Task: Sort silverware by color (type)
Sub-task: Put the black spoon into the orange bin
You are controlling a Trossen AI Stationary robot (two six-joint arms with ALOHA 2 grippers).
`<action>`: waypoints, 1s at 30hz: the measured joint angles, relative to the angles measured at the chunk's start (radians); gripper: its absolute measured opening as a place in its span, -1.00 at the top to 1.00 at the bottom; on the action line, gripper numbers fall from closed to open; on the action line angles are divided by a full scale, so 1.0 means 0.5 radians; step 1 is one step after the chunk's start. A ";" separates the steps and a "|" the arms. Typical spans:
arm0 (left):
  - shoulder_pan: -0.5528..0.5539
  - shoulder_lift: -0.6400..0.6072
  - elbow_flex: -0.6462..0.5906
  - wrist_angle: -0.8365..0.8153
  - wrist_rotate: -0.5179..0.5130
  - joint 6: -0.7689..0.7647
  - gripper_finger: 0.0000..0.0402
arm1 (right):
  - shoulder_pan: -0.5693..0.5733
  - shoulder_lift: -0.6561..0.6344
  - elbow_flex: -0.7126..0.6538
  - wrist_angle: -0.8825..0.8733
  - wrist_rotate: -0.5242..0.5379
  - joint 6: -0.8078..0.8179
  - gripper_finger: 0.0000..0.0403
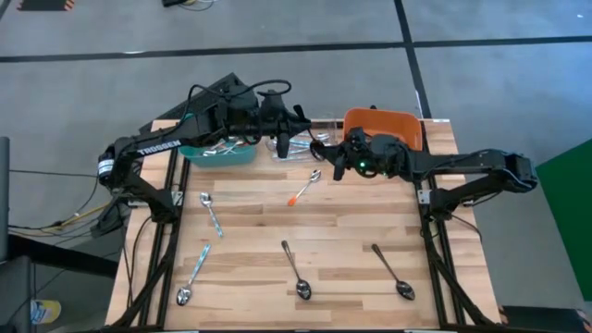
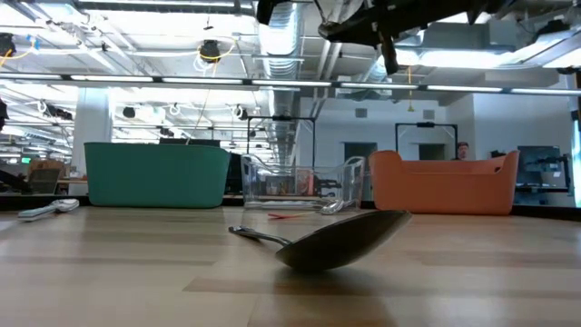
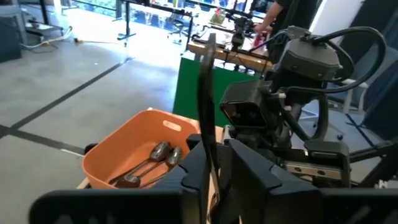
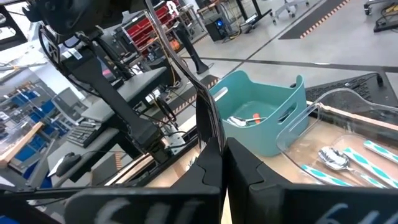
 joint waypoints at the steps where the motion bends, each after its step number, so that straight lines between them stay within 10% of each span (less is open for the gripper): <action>1: -0.001 0.000 0.000 0.002 0.006 0.012 0.74 | 0.000 0.000 0.000 0.000 0.005 0.000 0.92; 13: 0.047 -0.036 0.000 -0.050 0.005 0.035 0.35 | -0.112 -0.078 0.001 -0.141 0.059 -0.049 0.93; 30: 0.146 -0.190 0.002 -0.778 -0.515 0.423 0.32 | -0.837 -0.573 0.000 -1.842 0.235 -0.182 0.93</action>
